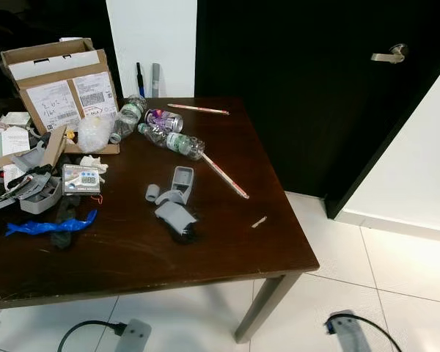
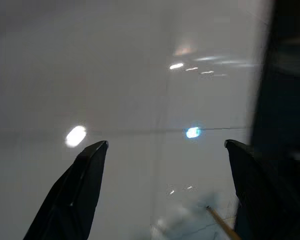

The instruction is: Picking trash to rubbish bin

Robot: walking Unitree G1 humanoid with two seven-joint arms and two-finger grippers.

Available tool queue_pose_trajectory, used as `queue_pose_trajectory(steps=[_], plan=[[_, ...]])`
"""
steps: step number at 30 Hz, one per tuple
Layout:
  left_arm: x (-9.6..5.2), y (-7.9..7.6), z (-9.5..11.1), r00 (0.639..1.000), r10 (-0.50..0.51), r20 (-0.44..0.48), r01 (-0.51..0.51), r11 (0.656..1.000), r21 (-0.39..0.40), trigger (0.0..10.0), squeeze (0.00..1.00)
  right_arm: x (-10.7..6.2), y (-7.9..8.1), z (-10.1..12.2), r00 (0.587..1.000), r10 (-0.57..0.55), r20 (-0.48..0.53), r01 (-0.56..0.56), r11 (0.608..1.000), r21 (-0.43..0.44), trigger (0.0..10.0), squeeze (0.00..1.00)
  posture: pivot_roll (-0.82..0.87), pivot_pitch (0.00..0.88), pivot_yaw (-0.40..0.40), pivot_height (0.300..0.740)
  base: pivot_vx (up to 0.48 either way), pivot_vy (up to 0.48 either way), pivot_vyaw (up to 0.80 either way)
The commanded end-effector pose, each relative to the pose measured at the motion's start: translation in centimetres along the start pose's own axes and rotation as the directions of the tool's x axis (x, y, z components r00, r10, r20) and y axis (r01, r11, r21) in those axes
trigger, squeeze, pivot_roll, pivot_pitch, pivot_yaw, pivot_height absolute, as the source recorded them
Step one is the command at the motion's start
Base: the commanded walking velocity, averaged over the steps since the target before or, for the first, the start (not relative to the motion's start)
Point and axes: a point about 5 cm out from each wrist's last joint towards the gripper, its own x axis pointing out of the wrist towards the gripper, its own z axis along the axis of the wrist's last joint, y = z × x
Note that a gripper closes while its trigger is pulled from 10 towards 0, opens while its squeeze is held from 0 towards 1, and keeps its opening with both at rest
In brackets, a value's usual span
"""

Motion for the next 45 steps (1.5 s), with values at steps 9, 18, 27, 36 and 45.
queue_pose_trajectory(steps=[9, 18, 27, 36, 45], plan=[[-0.4, -1.2, -3.1, 0.993, -0.044, -0.114, 0.044, 0.999, -0.007, 10.0, 0.00, -0.5, -8.5, 11.1, 0.904, -0.354, 0.240, 0.218, 0.864, 0.454, 10.0, 0.00, 0.08, 0.095, -0.070, 0.740, 0.000, 0.000, 0.00], [-0.5, -1.2, -3.3, 0.992, -0.041, -0.116, 0.039, 0.999, -0.016, 10.0, 0.00, -7.0, -3.7, 24.7, 0.451, 0.092, 0.888, -0.749, 0.580, 0.321, 10.0, 0.00, 0.09, 0.094, -0.080, 0.740, 0.000, 0.000, 0.00], [-0.5, -1.4, -3.5, 0.992, -0.043, -0.122, 0.041, 0.999, -0.016, 10.0, 0.00, -14.7, 3.7, 27.3, -0.214, 0.477, 0.852, -0.872, 0.300, -0.387, 10.0, 1.00, 0.09, 0.098, -0.084, 0.740, 0.000, 0.000, 0.00], [-0.5, -1.4, -3.6, 0.991, -0.041, -0.124, 0.040, 0.999, -0.016, 10.0, 0.00, -18.2, 10.6, 25.7, -0.408, 0.718, 0.564, -0.730, 0.114, -0.673, 10.0, 0.00, 0.10, 0.102, -0.087, 0.740, 0.000, 0.000, 0.00], [-0.6, -1.6, -3.9, 0.991, -0.040, -0.126, 0.037, 0.999, -0.031, 10.0, 0.00, -22.3, 17.2, 23.7, -0.357, 0.875, 0.327, -0.556, 0.082, -0.827, 10.0, 0.00, 0.11, 0.111, -0.100, 0.740, 0.000, 0.000, 0.00]])
